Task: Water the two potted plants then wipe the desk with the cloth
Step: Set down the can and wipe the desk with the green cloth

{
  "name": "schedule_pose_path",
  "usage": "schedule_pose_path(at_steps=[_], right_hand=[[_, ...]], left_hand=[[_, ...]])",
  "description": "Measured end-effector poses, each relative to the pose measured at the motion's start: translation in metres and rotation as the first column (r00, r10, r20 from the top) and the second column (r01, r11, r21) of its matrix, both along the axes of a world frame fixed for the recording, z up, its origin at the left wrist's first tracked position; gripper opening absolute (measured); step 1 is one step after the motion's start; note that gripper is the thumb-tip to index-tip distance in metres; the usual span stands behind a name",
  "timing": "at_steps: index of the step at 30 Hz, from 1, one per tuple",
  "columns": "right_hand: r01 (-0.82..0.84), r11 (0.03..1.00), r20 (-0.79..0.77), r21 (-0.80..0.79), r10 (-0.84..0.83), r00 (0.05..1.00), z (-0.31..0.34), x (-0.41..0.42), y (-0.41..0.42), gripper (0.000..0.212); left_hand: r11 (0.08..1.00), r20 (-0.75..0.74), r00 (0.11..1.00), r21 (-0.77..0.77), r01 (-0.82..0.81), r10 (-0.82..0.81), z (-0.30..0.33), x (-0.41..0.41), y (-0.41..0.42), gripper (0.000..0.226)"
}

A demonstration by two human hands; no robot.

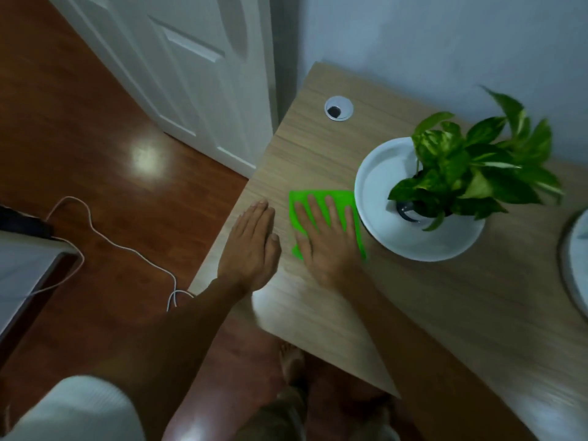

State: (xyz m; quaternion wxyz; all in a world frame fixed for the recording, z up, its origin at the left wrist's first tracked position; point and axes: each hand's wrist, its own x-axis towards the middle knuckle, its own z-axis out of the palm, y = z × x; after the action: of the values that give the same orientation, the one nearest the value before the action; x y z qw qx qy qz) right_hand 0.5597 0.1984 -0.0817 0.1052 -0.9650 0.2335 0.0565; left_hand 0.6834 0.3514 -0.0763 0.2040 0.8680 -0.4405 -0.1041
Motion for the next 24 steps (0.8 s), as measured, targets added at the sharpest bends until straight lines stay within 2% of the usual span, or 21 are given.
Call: schedule_pose_path(at_steps=[4,7,12,15,17,20,24], right_hand=[[-0.053,0.998,-0.016,-0.023,0.052,0.999,0.0,-0.05,0.024,0.057],[-0.01,1.0,-0.033,-0.011,0.009,0.999,0.004,-0.006,0.007,0.059],[0.262,0.963,0.015,0.061,-0.263,0.965,0.004,0.117,-0.081,0.064],[0.413,0.909,-0.007,0.056,-0.413,0.911,-0.005,0.157,-0.109,0.064],[0.444,0.894,-0.006,0.053,-0.444,0.896,-0.004,0.166,-0.112,0.064],[0.267,0.962,-0.002,0.052,-0.267,0.964,-0.002,0.166,-0.08,0.065],[0.027,0.999,-0.039,0.041,-0.025,0.999,0.002,0.126,-0.024,0.065]], left_hand=[[0.999,0.008,0.999,-0.008,-0.039,0.039,0.01,-0.009,0.018,0.056],[0.996,0.04,0.996,0.046,-0.08,0.078,-0.001,-0.016,0.035,0.058],[0.993,0.103,0.99,0.068,-0.099,0.091,-0.008,-0.019,0.037,0.059],[0.992,0.106,0.989,0.063,-0.108,0.101,-0.011,-0.02,0.037,0.058],[0.994,0.1,0.991,0.056,-0.096,0.09,-0.012,-0.022,0.035,0.058],[0.991,0.097,0.989,0.063,-0.118,0.112,-0.014,-0.013,0.042,0.058],[0.991,-0.027,0.99,0.023,-0.136,0.136,-0.005,-0.016,0.041,0.059]])
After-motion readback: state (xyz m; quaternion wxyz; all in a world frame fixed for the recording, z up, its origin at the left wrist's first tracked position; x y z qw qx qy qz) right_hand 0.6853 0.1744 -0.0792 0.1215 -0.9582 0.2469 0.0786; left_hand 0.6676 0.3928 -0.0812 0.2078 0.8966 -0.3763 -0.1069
